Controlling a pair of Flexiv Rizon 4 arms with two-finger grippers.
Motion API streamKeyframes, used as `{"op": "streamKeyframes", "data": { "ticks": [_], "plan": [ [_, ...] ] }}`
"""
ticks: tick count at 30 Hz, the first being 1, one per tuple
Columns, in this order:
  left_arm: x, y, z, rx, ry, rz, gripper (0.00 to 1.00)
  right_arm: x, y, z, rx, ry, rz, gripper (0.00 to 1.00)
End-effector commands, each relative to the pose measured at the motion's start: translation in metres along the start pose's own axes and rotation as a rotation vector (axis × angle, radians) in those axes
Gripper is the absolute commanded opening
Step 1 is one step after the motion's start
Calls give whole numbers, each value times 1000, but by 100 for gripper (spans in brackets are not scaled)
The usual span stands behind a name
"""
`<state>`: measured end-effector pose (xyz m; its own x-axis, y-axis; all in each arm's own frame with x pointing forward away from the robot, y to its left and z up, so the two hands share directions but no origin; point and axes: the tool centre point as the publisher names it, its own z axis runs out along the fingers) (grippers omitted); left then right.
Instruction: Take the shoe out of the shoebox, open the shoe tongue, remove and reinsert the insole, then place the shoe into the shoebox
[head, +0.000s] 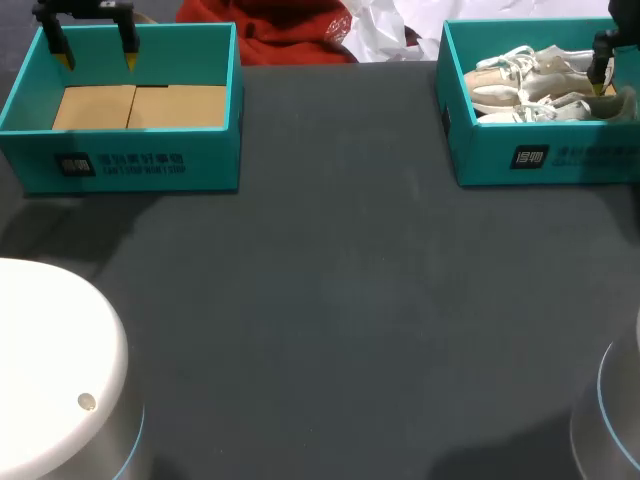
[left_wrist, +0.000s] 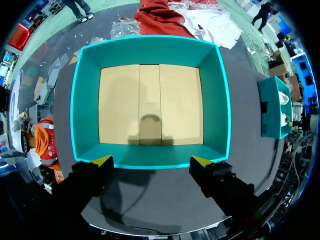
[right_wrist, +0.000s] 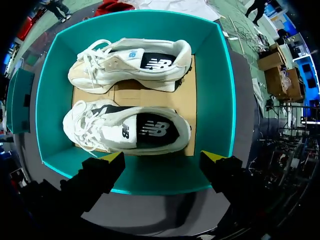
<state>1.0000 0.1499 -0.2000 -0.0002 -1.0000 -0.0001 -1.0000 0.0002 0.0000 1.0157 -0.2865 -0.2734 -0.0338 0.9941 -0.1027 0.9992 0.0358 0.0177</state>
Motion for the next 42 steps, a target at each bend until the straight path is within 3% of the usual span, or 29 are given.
{"op": "streamKeyframes", "data": {
  "ticks": [1, 9, 12, 42],
  "plan": [
    [0, 0, 0, 0, 0, 0, 100, -8, 2, 12, -9, 15, 3, 100],
    [0, 0, 0, 0, 0, 0, 100, -19, 7, 27, -24, 18, -2, 98],
    [0, 0, 0, 0, 0, 0, 100, -23, 8, 31, -28, 16, 0, 87],
    [0, 0, 0, 0, 0, 0, 100, -40, 22, 78, -23, -24, -10, 84]
  ]
}}
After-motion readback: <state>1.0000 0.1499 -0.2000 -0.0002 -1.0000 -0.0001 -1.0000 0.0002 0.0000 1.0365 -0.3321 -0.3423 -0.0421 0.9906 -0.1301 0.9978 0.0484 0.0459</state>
